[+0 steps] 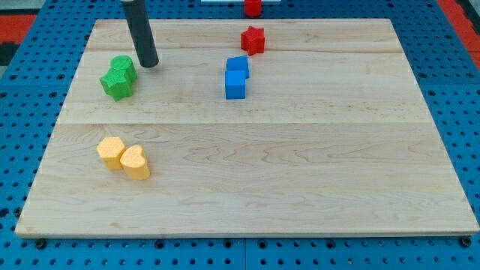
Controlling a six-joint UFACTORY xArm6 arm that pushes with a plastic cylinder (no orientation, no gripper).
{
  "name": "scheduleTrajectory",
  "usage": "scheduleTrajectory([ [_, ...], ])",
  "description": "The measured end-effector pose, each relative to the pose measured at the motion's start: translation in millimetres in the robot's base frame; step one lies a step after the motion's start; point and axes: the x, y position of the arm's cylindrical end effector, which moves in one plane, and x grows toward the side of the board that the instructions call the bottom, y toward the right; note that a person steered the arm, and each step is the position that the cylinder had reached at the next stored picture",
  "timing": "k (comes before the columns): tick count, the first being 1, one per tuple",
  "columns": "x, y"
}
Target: Push the green blocks slightly towards the top left of the board
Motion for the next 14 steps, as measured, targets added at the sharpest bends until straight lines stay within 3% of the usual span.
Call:
scheduleTrajectory([
  [3, 0, -21],
  [4, 57, 5],
  [5, 116, 87],
  [6, 206, 92],
  [8, 202, 7],
  [11, 253, 7],
  [13, 214, -58],
  [14, 231, -59],
])
